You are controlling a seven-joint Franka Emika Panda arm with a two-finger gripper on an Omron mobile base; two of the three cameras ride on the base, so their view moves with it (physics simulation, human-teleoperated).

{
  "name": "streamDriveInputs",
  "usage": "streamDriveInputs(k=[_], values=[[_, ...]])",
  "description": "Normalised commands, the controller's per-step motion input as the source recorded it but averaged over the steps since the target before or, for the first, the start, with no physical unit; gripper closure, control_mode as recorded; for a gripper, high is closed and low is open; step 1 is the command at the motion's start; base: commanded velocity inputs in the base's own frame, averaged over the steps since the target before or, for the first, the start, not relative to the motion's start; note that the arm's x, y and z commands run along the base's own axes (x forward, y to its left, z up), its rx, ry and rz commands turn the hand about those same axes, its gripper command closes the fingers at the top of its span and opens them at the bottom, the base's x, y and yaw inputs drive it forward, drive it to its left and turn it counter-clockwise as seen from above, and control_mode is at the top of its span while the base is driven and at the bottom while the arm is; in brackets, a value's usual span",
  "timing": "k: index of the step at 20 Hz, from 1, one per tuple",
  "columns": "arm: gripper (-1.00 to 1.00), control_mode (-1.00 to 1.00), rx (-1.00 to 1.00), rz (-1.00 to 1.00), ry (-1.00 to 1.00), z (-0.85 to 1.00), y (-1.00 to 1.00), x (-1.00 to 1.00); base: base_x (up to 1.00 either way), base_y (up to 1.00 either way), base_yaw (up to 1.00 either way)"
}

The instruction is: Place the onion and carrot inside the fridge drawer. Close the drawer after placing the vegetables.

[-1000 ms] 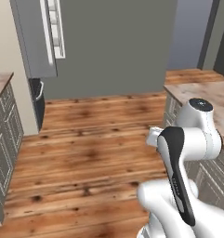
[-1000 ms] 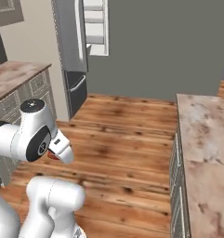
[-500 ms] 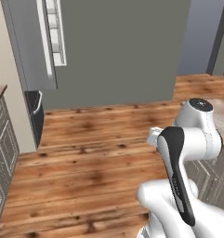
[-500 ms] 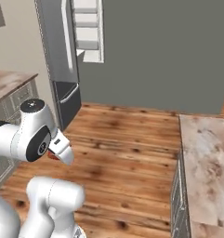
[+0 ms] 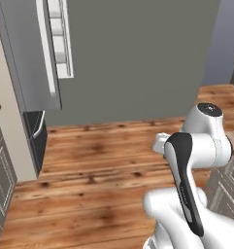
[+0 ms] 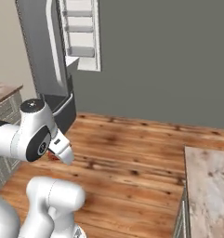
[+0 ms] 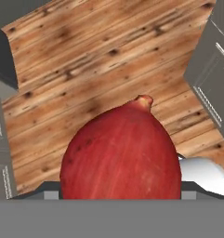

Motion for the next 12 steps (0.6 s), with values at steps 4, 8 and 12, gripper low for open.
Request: streamDriveInputs(k=[4, 8, 12], values=[[1.0, 1.0, 0.0, 0.0, 0.0, 0.0, 0.0, 0.0, 1.0, -0.39, 0.1], [1.0, 1.0, 0.0, 0.0, 0.0, 0.0, 0.0, 0.0, 1.0, -0.48, 0.14], [1.0, 1.0, 0.0, 0.0, 0.0, 0.0, 0.0, 0.0, 1.0, -0.53, 0.2]])
